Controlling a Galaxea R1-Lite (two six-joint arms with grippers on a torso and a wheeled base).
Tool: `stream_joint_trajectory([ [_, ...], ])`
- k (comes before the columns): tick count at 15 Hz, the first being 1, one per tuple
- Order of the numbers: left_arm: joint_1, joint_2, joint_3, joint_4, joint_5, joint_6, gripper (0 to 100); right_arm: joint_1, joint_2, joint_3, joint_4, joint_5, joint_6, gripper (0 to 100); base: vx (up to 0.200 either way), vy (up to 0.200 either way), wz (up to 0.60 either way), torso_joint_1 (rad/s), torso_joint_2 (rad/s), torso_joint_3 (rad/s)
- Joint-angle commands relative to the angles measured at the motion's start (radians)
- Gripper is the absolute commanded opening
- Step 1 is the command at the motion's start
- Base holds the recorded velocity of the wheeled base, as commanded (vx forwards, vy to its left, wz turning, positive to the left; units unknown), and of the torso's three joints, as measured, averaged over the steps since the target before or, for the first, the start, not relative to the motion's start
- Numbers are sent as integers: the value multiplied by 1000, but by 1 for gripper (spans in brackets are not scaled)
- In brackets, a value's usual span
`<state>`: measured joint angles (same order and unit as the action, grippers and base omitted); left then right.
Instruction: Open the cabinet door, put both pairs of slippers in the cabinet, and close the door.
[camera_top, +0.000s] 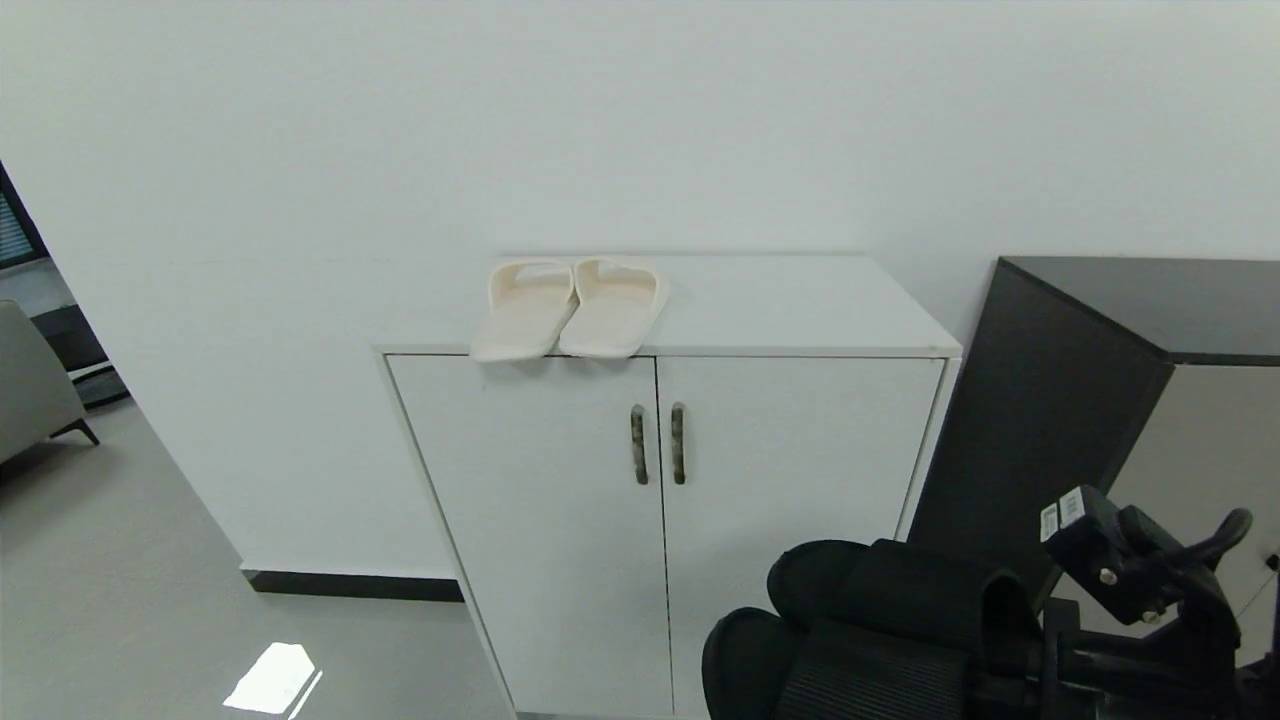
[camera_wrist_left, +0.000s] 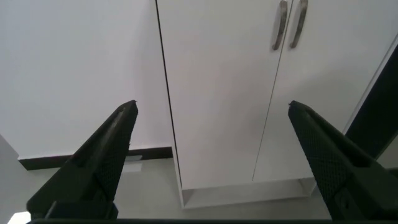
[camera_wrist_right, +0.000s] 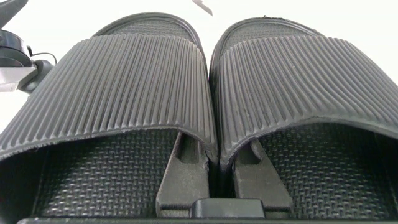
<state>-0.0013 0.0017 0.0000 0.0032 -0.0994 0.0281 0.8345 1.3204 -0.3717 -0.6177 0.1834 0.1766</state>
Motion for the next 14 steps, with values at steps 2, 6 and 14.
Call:
stream_joint_trajectory([
  [2, -2, 26, 0, 1, 0, -2, 100, 0, 8, 0, -1, 1, 0, 0, 0, 0, 0, -200, 493, 281],
  [6, -2, 8, 0, -2, -2, 7, 100, 0, 25, 4, -30, 1, 0, 0, 0, 0, 0, -184, 477, 288],
  [14, -2, 18, -8, -3, -2, 53, 100, 0, 40, 10, -43, 1, 0, 0, 0, 0, 0, -149, 457, 305],
])
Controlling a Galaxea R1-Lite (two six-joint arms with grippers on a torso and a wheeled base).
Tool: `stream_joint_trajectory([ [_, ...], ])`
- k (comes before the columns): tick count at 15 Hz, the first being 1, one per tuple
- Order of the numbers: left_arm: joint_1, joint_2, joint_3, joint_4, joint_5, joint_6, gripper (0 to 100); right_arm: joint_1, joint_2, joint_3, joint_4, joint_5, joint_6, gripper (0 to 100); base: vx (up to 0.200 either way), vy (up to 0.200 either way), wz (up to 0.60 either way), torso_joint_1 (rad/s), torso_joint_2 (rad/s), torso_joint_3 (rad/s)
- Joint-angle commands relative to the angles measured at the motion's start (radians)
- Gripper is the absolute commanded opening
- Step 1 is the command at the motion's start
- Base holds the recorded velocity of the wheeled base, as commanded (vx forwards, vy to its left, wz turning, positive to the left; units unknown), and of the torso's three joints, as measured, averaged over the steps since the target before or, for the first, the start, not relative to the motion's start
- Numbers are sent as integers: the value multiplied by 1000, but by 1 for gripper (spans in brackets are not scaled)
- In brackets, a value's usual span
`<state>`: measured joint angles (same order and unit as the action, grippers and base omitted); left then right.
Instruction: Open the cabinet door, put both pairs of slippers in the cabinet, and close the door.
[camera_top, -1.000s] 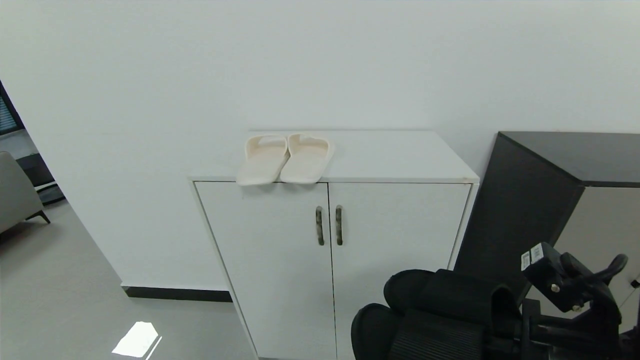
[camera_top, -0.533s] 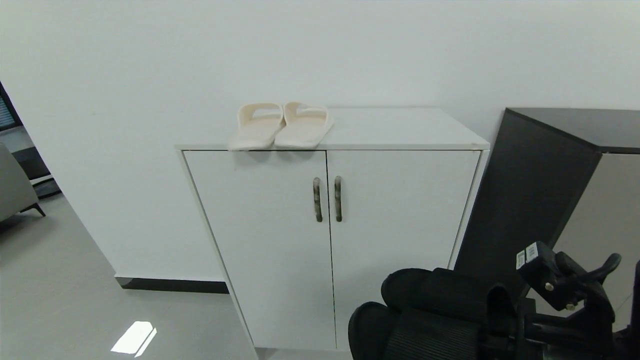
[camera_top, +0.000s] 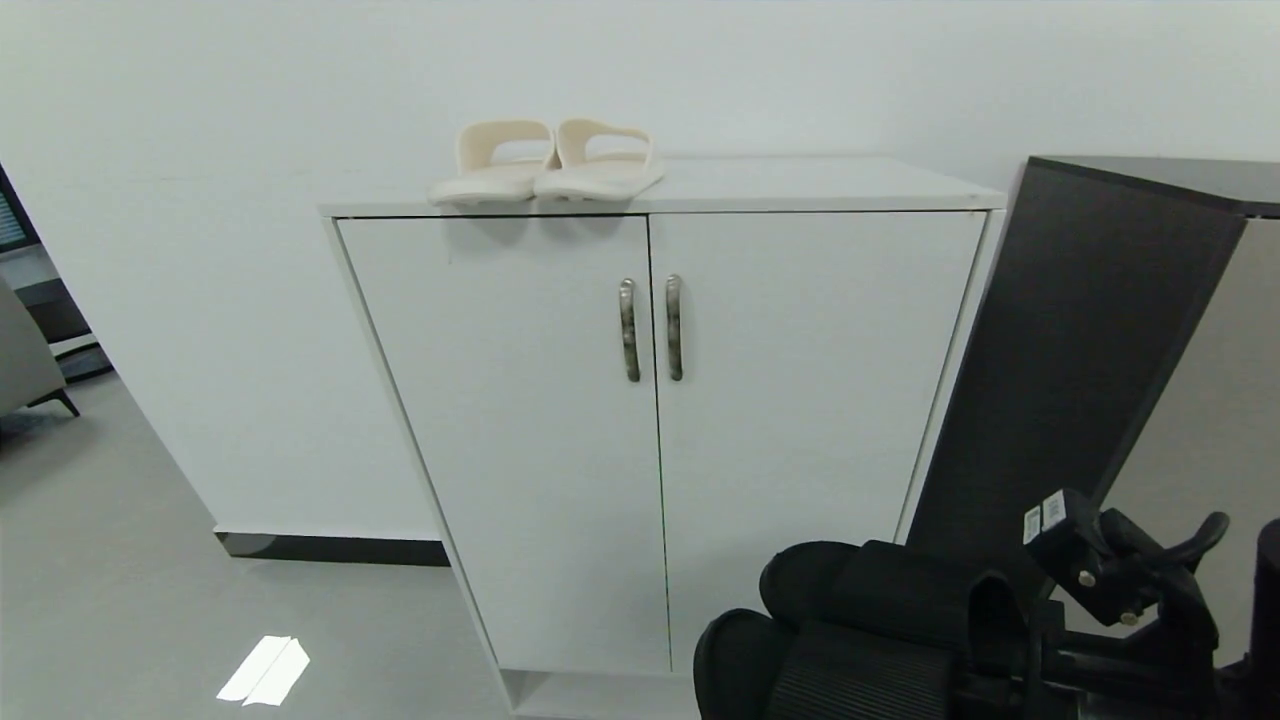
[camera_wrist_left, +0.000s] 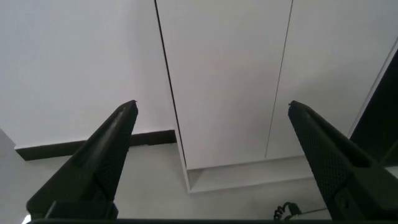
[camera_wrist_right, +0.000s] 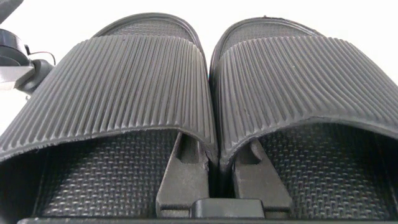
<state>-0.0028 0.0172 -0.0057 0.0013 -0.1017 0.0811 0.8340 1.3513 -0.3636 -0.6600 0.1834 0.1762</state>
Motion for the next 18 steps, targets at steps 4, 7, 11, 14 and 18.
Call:
stream_joint_trajectory([
  [4, -10, 294, -296, -1, -90, -93, 100, 0, 16, 8, -18, 1, -11, 0, 0, 0, 0, -46, 182, 132],
  [7, -11, 515, -402, -10, -375, -81, 100, 0, 16, 14, -18, 1, -24, 0, 0, 0, 0, 0, 0, 0],
  [11, -92, 810, -557, -116, -506, -12, 100, 0, 9, 22, -38, 1, -34, 0, 0, 0, 0, 0, 0, 0],
  [14, -312, 929, -671, -116, -435, -63, 100, 0, 11, 20, -56, -1, -35, 0, 0, 0, 0, 0, 0, 0],
  [18, -488, 1070, -770, -167, -271, -156, 100, 0, 3, 23, -66, -2, -37, 0, 0, 0, 0, 0, 0, 0],
])
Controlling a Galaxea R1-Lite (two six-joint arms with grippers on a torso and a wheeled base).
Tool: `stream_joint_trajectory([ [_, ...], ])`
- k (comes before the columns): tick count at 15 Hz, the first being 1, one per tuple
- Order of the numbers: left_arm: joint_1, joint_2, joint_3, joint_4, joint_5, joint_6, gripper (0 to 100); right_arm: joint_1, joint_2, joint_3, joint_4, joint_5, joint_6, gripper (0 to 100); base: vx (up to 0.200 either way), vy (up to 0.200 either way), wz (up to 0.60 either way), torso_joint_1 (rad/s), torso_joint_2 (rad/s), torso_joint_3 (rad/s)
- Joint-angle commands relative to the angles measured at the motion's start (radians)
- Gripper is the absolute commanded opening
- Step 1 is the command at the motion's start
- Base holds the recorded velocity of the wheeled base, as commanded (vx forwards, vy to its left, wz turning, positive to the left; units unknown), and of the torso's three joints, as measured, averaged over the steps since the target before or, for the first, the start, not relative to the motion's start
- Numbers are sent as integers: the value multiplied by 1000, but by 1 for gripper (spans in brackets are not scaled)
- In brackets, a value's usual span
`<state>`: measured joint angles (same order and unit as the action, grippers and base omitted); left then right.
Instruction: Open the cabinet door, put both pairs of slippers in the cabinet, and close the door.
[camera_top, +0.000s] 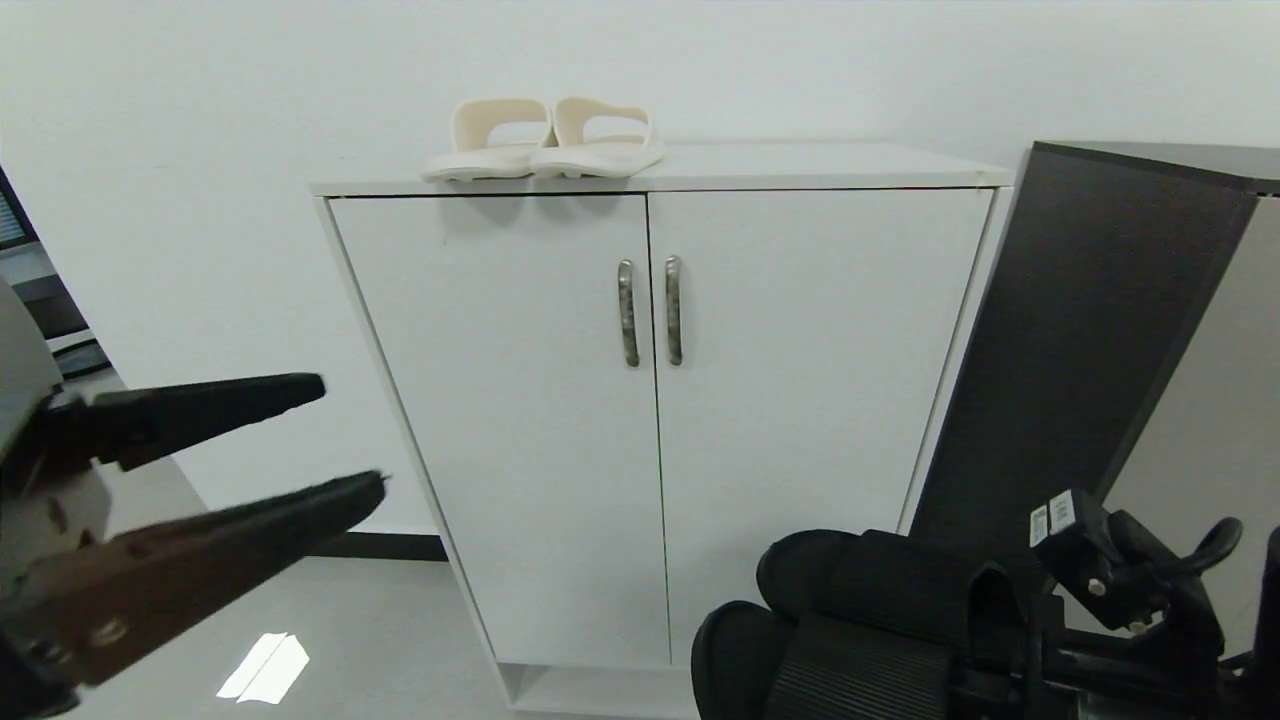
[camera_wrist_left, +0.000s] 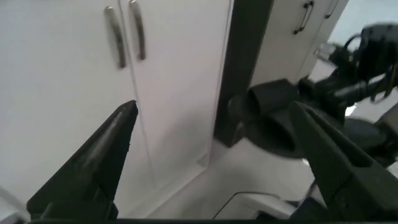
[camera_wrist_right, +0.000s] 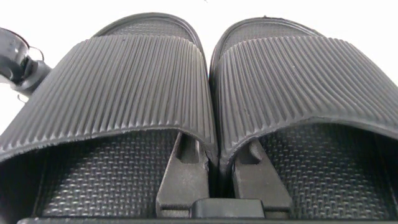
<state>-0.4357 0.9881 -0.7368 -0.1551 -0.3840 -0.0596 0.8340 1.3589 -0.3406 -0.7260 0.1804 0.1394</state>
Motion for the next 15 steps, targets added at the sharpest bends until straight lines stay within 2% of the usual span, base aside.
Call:
stream_joint_trajectory([
  [1, -106, 185, -113, -50, 5, -68, 100, -3, -23, 8, -4, 1, 2, 0, 0, 0, 0, 0, 0, 0],
  [2, -118, 231, -156, -50, -12, -88, 100, -9, -23, 9, -4, 1, 0, 0, 0, 0, 0, 0, 0, 0],
  [5, -120, 360, -269, -52, -122, -117, 100, -12, -18, 9, -4, 2, 0, 0, 0, 0, 0, 0, 0, 0],
  [7, -120, 428, -320, -52, -151, -125, 100, -12, -17, 8, -4, 2, 0, 0, 0, 0, 0, 0, 0, 0],
  [8, -121, 465, -345, -50, -145, -126, 100, -12, -17, 6, -4, -1, 0, 0, 0, 0, 0, 0, 0, 0],
  [10, -132, 526, -383, -50, -84, -125, 100, -12, -20, 6, -4, -2, 0, 0, 0, 0, 0, 0, 0, 0],
  [11, -133, 560, -401, -50, -72, -126, 100, -12, -20, 6, -4, -1, 0, 0, 0, 0, 0, 0, 0, 0],
  [12, -132, 580, -420, -50, -72, -132, 100, -12, -20, 6, -4, -1, 0, 0, 0, 0, 0, 0, 0, 0],
  [13, -127, 600, -437, -50, -73, -157, 100, -12, -20, 6, -4, -1, -1, 0, 0, 0, 0, 0, 0, 0],
  [15, -118, 636, -475, -50, -75, -172, 100, -12, -18, 6, -4, -1, -1, 0, 0, 0, 0, 0, 0, 0],
])
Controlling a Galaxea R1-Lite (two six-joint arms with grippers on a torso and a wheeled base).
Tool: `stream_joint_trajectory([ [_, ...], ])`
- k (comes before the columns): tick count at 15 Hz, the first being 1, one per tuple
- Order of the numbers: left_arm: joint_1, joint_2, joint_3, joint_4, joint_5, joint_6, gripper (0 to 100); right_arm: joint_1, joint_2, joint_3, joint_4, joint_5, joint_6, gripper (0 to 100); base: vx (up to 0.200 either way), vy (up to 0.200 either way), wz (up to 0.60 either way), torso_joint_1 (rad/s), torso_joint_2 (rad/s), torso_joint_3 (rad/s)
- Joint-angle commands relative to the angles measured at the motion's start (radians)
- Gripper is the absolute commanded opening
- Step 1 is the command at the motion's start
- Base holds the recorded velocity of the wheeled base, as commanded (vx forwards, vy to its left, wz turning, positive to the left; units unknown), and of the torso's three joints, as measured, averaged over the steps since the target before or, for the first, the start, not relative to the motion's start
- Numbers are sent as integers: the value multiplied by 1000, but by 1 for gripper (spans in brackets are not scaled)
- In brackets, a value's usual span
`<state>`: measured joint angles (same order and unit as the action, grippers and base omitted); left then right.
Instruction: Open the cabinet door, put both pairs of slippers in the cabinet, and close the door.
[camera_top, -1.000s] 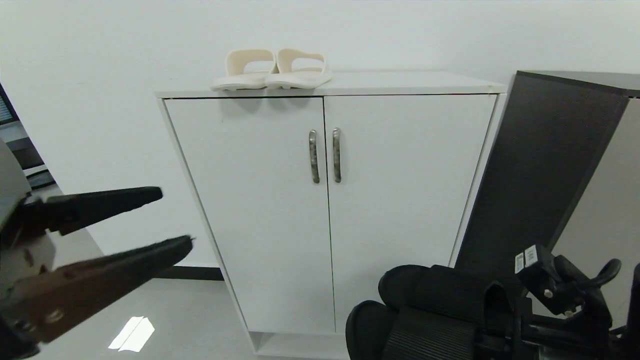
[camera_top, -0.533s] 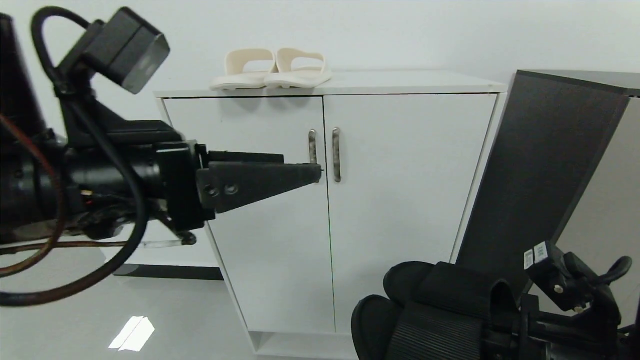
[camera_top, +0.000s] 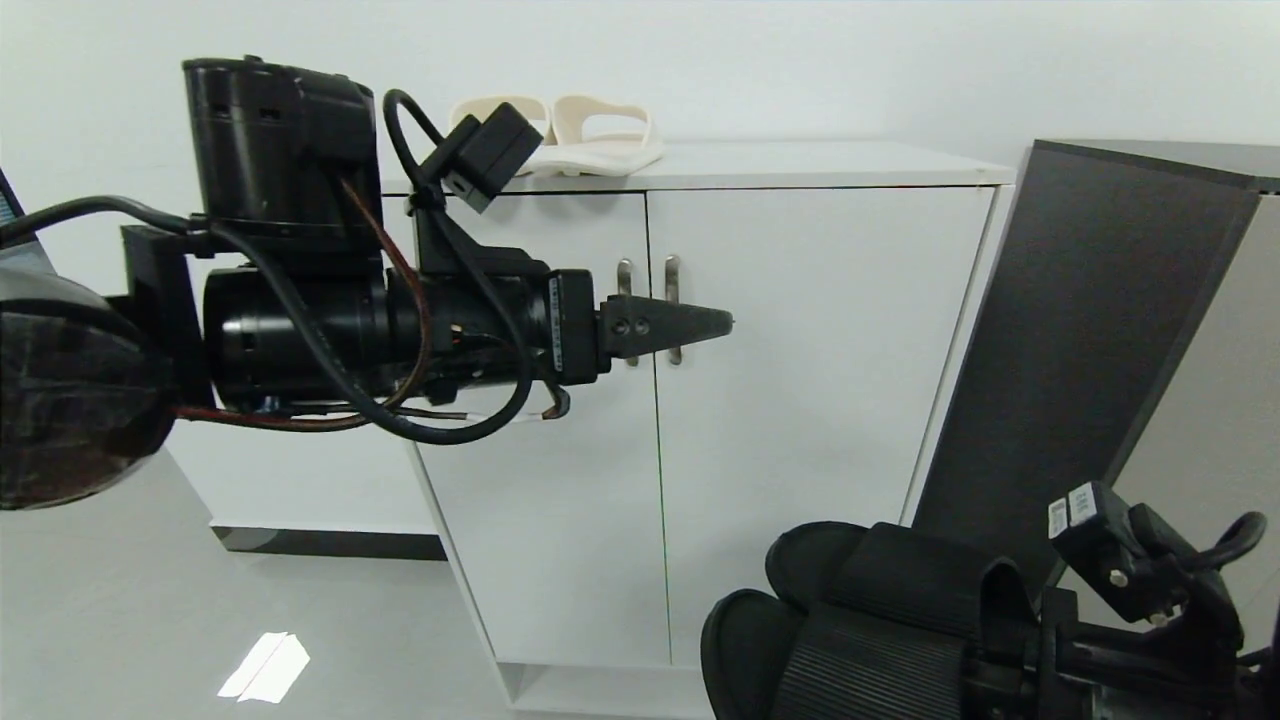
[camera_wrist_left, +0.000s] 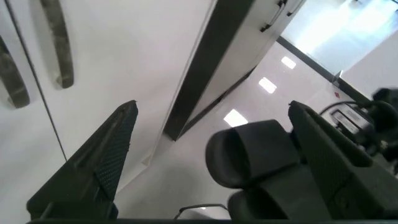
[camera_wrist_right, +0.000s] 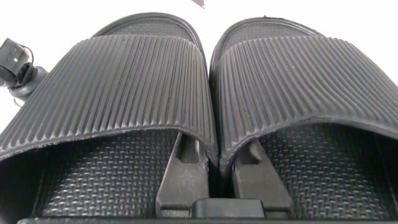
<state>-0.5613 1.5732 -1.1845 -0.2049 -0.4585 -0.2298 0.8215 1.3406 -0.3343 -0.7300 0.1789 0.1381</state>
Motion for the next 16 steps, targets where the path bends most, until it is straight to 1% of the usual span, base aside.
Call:
stream_joint_trajectory([
  [1, 11, 65, -41, -1, 0, -2, 100, 1, 0, 0, 0, 1, 0, 0, 0, 0, 0, 0, 0, 0],
  [4, 32, 134, -101, -1, 4, -2, 100, 1, -1, 0, 0, 1, 0, 0, 0, 0, 0, 0, 0, 0],
  [5, 50, 149, -112, -2, 6, -2, 100, 1, -1, 0, 0, 1, 0, 0, 0, 0, 0, 0, 0, 0],
  [8, 69, 166, -138, -7, 21, -5, 100, 1, 0, 0, 0, 1, 0, 0, 0, 0, 0, 0, 0, 0],
  [9, 72, 191, -162, -7, 40, -5, 100, 1, 3, 0, 0, 1, 0, 0, 0, 0, 0, 0, 0, 0],
  [14, 70, 248, -213, -7, 54, -5, 100, 1, 2, 1, 0, 1, 0, 0, 0, 0, 0, 0, 0, 0],
  [16, 70, 265, -230, -7, 55, -13, 100, 1, -1, 1, 0, 1, 0, 0, 0, 0, 0, 0, 0, 0],
])
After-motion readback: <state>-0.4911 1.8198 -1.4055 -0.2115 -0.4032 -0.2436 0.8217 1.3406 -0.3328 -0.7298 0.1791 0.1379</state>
